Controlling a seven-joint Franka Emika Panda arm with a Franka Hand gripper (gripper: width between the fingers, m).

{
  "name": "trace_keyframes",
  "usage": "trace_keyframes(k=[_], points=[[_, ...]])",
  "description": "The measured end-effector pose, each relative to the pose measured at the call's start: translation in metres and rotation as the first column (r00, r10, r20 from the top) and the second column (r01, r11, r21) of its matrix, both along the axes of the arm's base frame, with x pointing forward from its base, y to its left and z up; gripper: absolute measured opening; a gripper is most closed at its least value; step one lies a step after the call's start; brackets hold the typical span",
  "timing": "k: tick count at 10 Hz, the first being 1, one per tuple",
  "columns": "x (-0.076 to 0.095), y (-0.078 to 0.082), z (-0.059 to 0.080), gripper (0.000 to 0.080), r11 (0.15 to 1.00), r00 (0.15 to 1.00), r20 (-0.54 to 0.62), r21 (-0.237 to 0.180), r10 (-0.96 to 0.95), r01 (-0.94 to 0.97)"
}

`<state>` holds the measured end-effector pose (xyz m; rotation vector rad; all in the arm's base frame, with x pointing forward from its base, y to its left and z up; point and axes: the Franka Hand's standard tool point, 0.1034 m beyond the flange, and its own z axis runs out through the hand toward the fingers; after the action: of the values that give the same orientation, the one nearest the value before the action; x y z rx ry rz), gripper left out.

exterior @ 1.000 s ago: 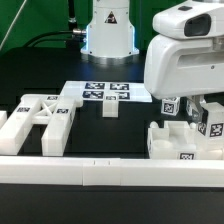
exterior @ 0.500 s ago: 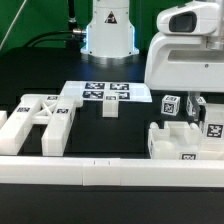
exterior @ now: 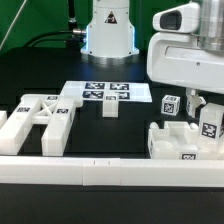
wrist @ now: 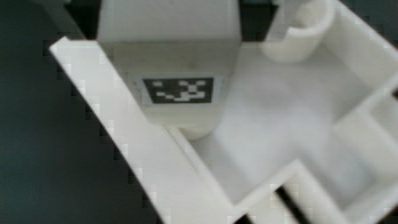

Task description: Assemble chair

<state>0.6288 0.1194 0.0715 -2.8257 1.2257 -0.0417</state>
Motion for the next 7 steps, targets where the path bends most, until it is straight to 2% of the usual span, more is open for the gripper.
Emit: trace_keyframes(k=[2,3,5,7], points=[[-0.0015,-0.001,-0.0001,0.0285,0.95,0.95,-0.031,0.023,-0.31,0.311],[-0.0018,-0.0017,-0.0001,0.0285,0.934,0.934,-0.048,0.025,-0.355,0.356],[-0.0018,-0.002,-0.0002,0.0287,0.958,0.958,-0.043,0.025,-0.285,0.286],[-0.0015,-0.0001,0.0007,0.0608,0.985,0.984,-0.034,0.024,-0.173,0.174]])
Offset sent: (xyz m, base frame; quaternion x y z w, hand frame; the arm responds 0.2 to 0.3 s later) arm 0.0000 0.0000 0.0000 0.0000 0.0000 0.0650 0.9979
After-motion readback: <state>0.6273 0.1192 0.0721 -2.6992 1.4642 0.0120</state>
